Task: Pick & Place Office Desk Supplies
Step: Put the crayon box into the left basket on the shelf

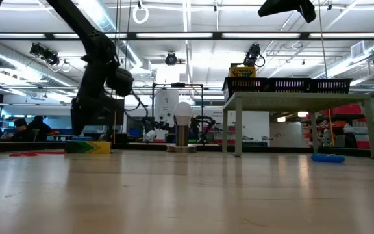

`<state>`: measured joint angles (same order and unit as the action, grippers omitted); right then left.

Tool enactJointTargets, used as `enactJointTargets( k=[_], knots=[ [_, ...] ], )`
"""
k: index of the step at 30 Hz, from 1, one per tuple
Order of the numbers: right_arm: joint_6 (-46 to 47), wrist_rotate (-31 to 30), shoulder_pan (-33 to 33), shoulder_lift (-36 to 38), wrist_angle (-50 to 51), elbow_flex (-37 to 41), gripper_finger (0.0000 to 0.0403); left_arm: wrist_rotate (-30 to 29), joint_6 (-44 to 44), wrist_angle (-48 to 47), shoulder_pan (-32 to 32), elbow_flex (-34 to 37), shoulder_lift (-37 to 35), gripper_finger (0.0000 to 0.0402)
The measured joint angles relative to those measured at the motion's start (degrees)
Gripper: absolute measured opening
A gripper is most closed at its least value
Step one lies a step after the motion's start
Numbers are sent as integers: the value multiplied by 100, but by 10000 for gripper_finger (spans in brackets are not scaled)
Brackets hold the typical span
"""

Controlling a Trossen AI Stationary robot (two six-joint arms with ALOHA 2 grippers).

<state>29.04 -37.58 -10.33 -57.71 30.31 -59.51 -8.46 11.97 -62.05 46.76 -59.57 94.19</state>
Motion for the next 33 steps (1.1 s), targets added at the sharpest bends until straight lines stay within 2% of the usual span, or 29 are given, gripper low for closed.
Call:
enactJointTargets(
  k=[6, 11, 14, 19, 23, 25, 28, 31, 33],
  knots=[
    [1, 1, 0, 0, -11, 0, 7, 252, -253, 470, 274, 379, 0, 124],
    [2, 2, 0, 0, -11, 0, 7, 1180, -427, 496, 218, 552, 0, 44],
    [8, 0, -21, 0, -11, -1, 7, 1839, -685, 508, -11, 590, -13, 10],
    [4, 0, -99, 0, -59, -2, 7, 2989, -1040, 699, -711, 627, -143, 11],
    [4, -24, -114, -2, -62, -2, 7, 3524, -1198, 995, -1345, 625, -279, 18],
    [4, -28, -114, -2, -62, -2, 7, 3507, -1188, 1072, -1533, 613, -394, 24],
    [4, -28, -114, -2, -74, -2, 7, 3068, -1016, 1074, -1599, 453, -575, 41],
    [4, -28, -114, -2, -73, -2, 7, 2455, -660, 1075, -1462, 163, -621, 67],
    [4, -27, -114, -2, -75, -2, 7, 2362, -395, 1073, -1292, -25, -587, 89]
  ],
)
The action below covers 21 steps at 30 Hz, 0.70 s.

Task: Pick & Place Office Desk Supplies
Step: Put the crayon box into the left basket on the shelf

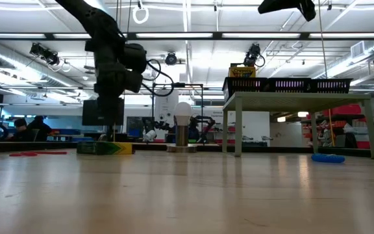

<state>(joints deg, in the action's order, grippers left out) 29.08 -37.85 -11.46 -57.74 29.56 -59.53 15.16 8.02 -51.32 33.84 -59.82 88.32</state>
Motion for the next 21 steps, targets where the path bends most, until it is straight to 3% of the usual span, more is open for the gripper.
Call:
enactJointTargets(
  k=[5, 11, 15, 21],
  knots=[
    [0, 47, 2, 0, -66, 0, 7, -24, 718, 4, 430, -320, 378, 158],
    [-44, 62, 2, 0, -172, -2, 7, -25, 2161, 18, 655, -385, 868, 226],
    [-36, 64, 2, -2, -199, -2, 7, -63, 2785, 140, 676, -390, 1122, 234],
    [39, 104, 2, -2, -199, -2, 7, -152, 3199, 445, 680, -388, 1219, 214]
  ],
)
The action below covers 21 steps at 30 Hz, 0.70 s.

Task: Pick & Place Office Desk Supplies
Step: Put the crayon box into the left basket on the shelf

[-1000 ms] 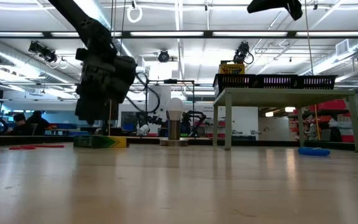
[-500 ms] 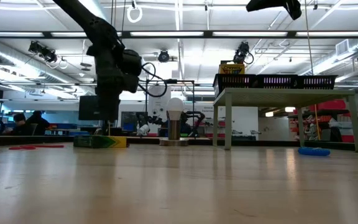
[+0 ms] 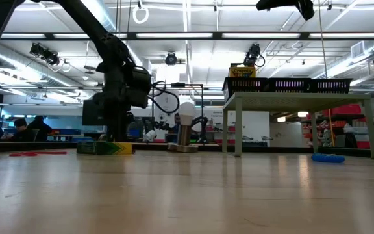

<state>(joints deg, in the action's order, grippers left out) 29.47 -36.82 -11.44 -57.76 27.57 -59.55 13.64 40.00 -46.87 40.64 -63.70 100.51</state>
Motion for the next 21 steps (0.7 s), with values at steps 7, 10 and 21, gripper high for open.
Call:
enactJointTargets(
  k=[7, 10, 21],
  knots=[
    [22, 65, 0, 0, 0, 0, 7, 18, 171, -188, 65, -4, 97, 192],
    [16, 65, 0, 0, -2, 0, 7, 3, 194, -265, 72, -10, 272, 186],
    [-19, 81, 0, 0, -39, 0, 7, 87, 141, -388, 17, -20, 381, 64]
  ],
)
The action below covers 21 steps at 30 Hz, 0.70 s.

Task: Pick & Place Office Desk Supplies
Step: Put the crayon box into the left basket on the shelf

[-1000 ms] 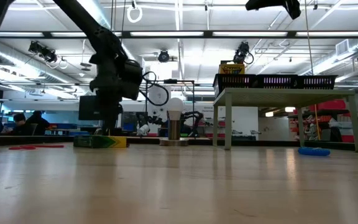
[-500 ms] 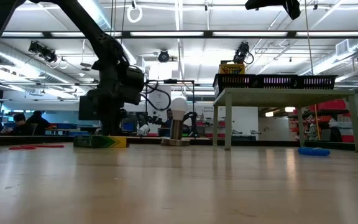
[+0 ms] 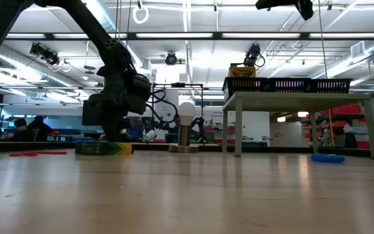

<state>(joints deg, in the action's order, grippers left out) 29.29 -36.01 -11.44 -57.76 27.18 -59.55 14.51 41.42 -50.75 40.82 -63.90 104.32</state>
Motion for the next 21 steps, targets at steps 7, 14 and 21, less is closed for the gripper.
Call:
enactJointTargets(
  k=[7, 14, 21],
  knots=[
    [-68, -2, 0, 0, 2, 0, 7, -69, -58, -262, -174, 36, -170, 5],
    [53, 9, -132, 17, 41, 1, 7, 125, -828, -209, -640, 43, -836, 3],
    [848, -173, -805, -21, 649, 0, 7, -42, -2013, 340, -1582, 35, -1439, 2]
  ],
)
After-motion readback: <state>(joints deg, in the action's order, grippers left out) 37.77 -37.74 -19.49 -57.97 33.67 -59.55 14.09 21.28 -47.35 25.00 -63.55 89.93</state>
